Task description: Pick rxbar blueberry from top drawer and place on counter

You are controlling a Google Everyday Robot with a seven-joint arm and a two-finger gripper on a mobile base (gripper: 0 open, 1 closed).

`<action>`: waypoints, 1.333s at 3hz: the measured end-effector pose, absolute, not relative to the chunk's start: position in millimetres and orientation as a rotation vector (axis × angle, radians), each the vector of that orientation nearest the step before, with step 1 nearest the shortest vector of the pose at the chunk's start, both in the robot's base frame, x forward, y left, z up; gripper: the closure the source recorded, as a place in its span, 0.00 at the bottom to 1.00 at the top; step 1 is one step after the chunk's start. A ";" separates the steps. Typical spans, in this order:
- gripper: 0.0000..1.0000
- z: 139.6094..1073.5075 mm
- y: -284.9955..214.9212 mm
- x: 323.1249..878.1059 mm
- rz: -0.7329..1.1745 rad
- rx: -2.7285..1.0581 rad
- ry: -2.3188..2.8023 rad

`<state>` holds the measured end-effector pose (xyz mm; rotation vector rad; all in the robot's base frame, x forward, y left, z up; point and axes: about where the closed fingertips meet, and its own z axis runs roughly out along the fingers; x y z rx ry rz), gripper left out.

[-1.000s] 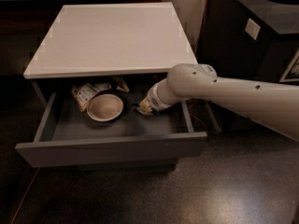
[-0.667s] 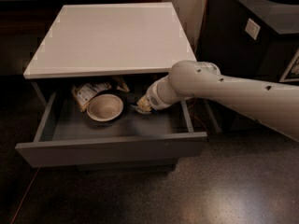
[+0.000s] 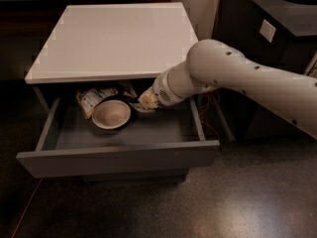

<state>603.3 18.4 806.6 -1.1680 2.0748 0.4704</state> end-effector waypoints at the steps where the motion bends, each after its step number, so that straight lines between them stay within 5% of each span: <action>1: 1.00 833.0 22.1 598.0 0.483 -1.212 2.040; 4: 1.00 895.1 21.4 652.9 0.413 -1.298 2.005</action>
Offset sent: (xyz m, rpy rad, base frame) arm 0.0122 0.0056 0.0897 -0.0276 -0.0618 0.1119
